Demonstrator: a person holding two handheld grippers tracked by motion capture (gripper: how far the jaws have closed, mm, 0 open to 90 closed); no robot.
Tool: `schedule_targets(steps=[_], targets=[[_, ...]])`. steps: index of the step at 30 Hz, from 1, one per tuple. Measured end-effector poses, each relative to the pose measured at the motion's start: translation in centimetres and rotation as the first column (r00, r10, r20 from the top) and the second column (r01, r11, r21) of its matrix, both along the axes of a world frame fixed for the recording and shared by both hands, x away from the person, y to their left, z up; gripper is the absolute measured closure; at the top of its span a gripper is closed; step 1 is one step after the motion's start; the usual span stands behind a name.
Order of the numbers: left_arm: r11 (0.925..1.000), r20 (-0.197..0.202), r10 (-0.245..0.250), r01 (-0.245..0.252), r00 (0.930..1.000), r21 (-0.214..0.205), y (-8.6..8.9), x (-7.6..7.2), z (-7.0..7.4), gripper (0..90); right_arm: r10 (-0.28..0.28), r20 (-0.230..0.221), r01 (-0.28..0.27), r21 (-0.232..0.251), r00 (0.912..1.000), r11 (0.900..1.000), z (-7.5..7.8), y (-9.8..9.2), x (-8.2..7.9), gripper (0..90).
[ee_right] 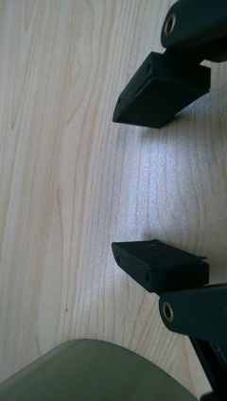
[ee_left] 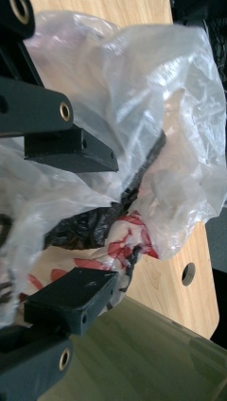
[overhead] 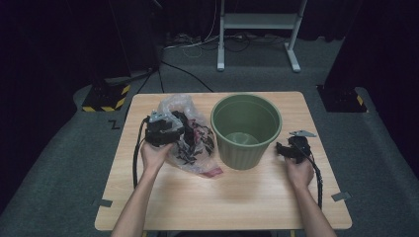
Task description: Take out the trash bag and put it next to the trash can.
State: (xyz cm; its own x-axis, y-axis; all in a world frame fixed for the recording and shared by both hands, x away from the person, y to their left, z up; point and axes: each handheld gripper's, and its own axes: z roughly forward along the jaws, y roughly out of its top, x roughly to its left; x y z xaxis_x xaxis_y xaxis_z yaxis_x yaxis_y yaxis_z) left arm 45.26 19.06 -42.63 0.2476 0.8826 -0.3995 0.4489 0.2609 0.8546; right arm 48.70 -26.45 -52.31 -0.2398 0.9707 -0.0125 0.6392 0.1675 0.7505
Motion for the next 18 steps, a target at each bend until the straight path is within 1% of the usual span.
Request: schedule_targets(steps=[2, 3, 5, 6, 9, 10, 11, 13, 15, 16, 18], targets=[[1.0, 0.008, 0.006, -0.006, 1.0, -0.003, 0.3, -0.6, -0.2, 40.5, 0.0, 0.0, 0.0, 0.0, 1.0, 1.0, 0.0, 0.0, 0.0, 32.4], [1.0, 0.009, 0.006, -0.006, 0.9999, 0.003, 0.4, -1.0, -0.3, 40.5, 0.002, 0.001, -0.002, -0.002, 1.0, 1.0, 0.0, 0.0, 0.0, 32.4], [0.9999, 0.014, 0.013, -0.012, 0.9998, -0.006, 0.6, -1.7, -0.6, 40.5, 0.0, 0.0, 0.0, 0.0, 1.0, 1.0, 0.0, 0.0, 0.0, 32.4], [1.0, 0.015, 0.008, -0.008, 0.9999, 0.004, 0.9, -2.1, -0.7, 40.5, 0.0, 0.0, 0.0, 0.0, 1.0, 1.0, 0.0, 0.0, 0.0, 32.4], [0.9998, 0.02, 0.021, -0.021, 0.9996, 0.005, 1.3, -3.0, -1.2, 40.5, 0.0, 0.0, 0.0, -0.001, 1.0, 1.0, 0.0, 0.0, 0.0, 32.4], [0.9995, 0.022, 0.029, -0.029, 0.9993, 0.015, 1.5, -3.2, -1.4, 40.6, 0.0, 0.0, 0.0, -0.001, 1.0, 1.0, 0.0, 0.0, 0.0, 32.4], [0.9993, 0.023, 0.035, -0.035, 0.9991, 0.014, 1.7, -3.3, -1.6, 40.7, 0.0, 0.0, 0.0, -0.001, 1.0, 1.0, 0.0, 0.0, 0.0, 32.4], [0.9987, 0.023, 0.051, -0.051, 0.9984, -0.004, 2.0, -3.5, -2.0, 40.8, 0.0, 0.0, 0.0, -0.001, 1.0, 1.0, 0.0, 0.0, 0.0, 32.4], [0.9983, 0.02, 0.059, -0.059, 0.9981, -0.002, 2.4, -3.8, -2.3, 41.1, 0.003, 0.002, -0.003, -0.004, 1.0, 1.0, 0.0, 0.0, 0.0, 32.4], [0.9977, 0.021, 0.066, -0.066, 0.9976, -0.016, 2.5, -3.9, -2.5, 41.1, 0.001, 0.001, -0.001, -0.002, 1.0, 1.0, 0.0, 0.0, 0.0, 32.4], [0.9979, 0.006, 0.063, -0.063, 0.998, -0.014, 2.6, -4.0, -2.8, 41.0, 0.0, 0.0, 0.0, -0.001, 1.0, 1.0, 0.0, 0.0, 0.0, 32.4]])
